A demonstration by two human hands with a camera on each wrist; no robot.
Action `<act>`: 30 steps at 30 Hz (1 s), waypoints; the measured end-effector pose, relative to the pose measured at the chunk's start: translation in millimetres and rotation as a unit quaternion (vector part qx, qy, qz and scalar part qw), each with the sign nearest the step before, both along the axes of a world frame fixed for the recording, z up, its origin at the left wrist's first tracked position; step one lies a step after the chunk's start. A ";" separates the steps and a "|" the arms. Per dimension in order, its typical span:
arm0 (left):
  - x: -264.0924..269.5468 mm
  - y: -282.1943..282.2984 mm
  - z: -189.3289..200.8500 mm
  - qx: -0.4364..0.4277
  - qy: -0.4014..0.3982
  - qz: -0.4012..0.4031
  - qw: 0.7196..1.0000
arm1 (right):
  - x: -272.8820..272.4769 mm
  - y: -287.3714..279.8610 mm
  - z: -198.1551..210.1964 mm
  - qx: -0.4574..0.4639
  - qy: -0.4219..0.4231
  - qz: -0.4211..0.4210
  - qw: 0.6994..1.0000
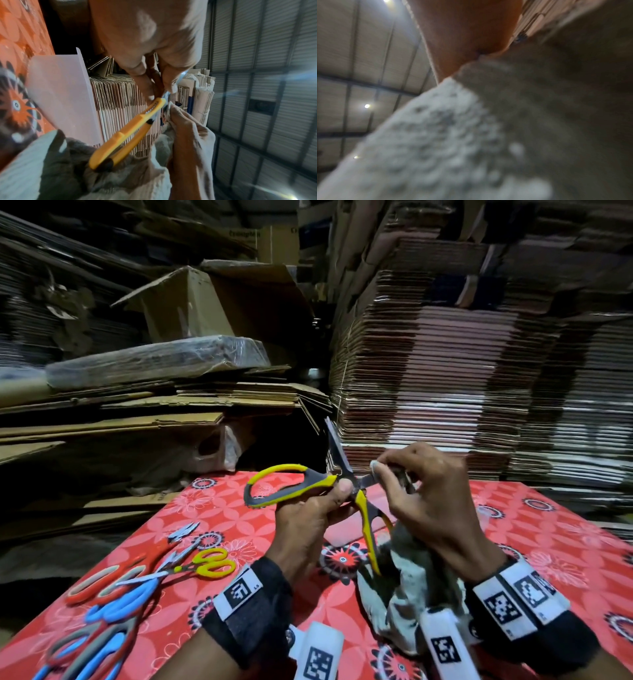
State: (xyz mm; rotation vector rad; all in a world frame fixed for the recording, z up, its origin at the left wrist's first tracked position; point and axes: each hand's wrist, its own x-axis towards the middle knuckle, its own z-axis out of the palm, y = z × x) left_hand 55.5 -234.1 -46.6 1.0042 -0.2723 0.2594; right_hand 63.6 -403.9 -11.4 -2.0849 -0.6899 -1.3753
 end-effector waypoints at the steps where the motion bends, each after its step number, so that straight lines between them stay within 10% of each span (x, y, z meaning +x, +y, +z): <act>1: -0.3 0.3 0.8 -0.009 0.000 -0.002 1.000 | -1.9 1.6 -0.6 -0.005 -0.001 0.015 1.000; 30: -2.0 2.3 2.3 -0.032 0.009 -0.007 0.999 | 1.0 13.5 -2.9 -0.020 0.042 0.087 0.995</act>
